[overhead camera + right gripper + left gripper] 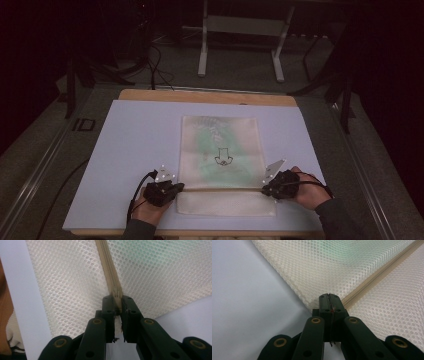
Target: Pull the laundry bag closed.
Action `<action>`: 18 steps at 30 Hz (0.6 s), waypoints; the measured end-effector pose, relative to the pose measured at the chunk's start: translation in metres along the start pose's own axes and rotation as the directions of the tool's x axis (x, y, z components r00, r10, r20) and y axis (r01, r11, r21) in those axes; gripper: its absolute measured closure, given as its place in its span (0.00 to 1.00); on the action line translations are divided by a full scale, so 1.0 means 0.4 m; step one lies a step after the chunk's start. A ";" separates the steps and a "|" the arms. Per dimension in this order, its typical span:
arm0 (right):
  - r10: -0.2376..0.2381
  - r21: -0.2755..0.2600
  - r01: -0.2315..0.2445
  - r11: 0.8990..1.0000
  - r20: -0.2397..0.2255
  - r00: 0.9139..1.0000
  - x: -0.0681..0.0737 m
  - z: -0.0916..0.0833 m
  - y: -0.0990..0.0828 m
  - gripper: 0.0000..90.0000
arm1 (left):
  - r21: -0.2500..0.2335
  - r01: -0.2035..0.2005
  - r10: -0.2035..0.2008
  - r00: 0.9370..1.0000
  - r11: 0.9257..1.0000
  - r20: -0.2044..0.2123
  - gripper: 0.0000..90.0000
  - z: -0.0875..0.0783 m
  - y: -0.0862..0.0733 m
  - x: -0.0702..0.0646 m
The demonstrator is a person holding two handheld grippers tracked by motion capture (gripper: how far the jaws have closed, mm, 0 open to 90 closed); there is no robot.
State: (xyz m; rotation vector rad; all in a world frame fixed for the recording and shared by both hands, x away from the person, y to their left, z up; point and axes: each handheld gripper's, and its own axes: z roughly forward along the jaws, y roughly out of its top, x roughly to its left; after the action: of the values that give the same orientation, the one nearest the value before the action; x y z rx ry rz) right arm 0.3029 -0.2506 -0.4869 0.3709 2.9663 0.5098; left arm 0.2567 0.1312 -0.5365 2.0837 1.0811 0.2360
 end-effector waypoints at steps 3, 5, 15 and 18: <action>0.004 -0.002 -0.004 1.000 0.000 1.000 -0.002 -0.002 -0.005 0.91 | 0.000 -0.001 0.001 1.000 1.000 0.000 0.99 0.000 0.000 0.000; 0.007 0.000 -0.007 1.000 -0.001 1.000 -0.003 -0.003 -0.009 0.91 | 0.000 0.000 0.000 1.000 1.000 0.000 0.99 0.000 0.000 0.000; 0.025 -0.011 -0.025 1.000 -0.005 1.000 -0.006 -0.011 -0.031 0.91 | 0.001 -0.001 0.001 1.000 1.000 -0.001 0.99 0.000 0.000 -0.001; 0.027 -0.006 -0.027 1.000 -0.002 1.000 -0.004 -0.009 -0.029 0.91 | 0.001 -0.005 0.005 1.000 1.000 -0.004 0.99 0.000 0.001 -0.002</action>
State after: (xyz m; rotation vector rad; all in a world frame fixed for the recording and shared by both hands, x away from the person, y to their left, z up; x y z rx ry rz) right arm 0.3013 -0.2629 -0.4874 0.4112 2.9643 0.5222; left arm 0.2565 0.1306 -0.5363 2.0880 1.0790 0.2426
